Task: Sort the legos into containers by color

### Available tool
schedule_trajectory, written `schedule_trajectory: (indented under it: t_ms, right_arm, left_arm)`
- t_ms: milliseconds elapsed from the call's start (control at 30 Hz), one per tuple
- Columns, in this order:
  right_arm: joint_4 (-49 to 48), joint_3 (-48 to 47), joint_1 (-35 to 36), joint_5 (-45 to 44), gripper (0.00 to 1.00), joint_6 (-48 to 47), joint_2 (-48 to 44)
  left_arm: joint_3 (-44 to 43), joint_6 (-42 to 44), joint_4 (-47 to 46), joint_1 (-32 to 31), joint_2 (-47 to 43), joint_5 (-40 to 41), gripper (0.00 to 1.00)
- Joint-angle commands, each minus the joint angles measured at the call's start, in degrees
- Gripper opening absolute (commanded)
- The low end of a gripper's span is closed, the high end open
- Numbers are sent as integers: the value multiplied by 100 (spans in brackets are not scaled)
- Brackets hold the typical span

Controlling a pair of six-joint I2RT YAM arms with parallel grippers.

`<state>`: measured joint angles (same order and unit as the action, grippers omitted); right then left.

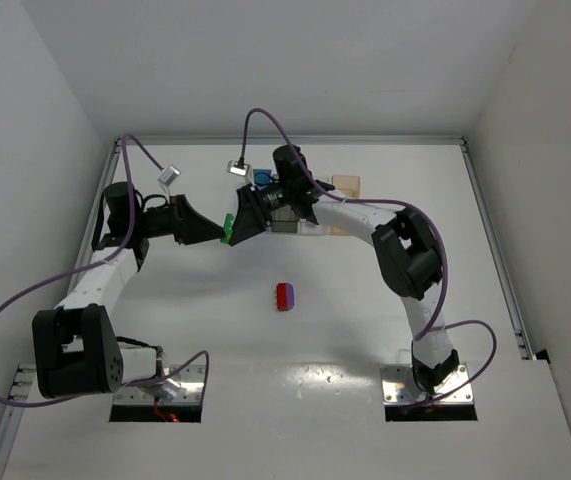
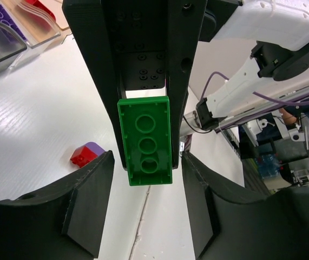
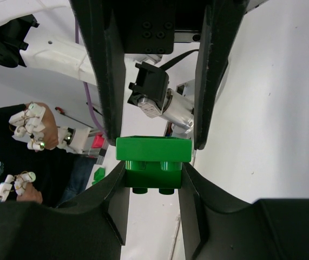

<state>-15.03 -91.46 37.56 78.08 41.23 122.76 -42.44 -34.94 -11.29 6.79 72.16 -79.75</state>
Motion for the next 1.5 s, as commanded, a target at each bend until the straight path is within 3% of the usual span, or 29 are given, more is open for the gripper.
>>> schedule_trajectory:
  t_ms: [0,833,967,1133,1267,1467]
  right_arm:
    - [-308,-118,-21,154,8,-36,-121]
    - [-308,-275,32,154,8,-36,-68]
    - [-308,-276,32,154,8,-36,-15]
    - [-308,-276,32,154,8,-36,-15]
    - [-308,-276,32,154,8,-36,-15]
    - [-308,-154,32,102,8,-36,-15]
  left_arm:
    - [42,75,-242,42,-150,-120,60]
    - [95,75,-295,42,-44,-120,59]
    - [95,75,-295,42,-44,-120,52]
    - [95,75,-295,42,-44,-120,51]
    - [95,75,-347,-11,-44,-120,40]
    - [95,75,-348,-11,-184,-33,7]
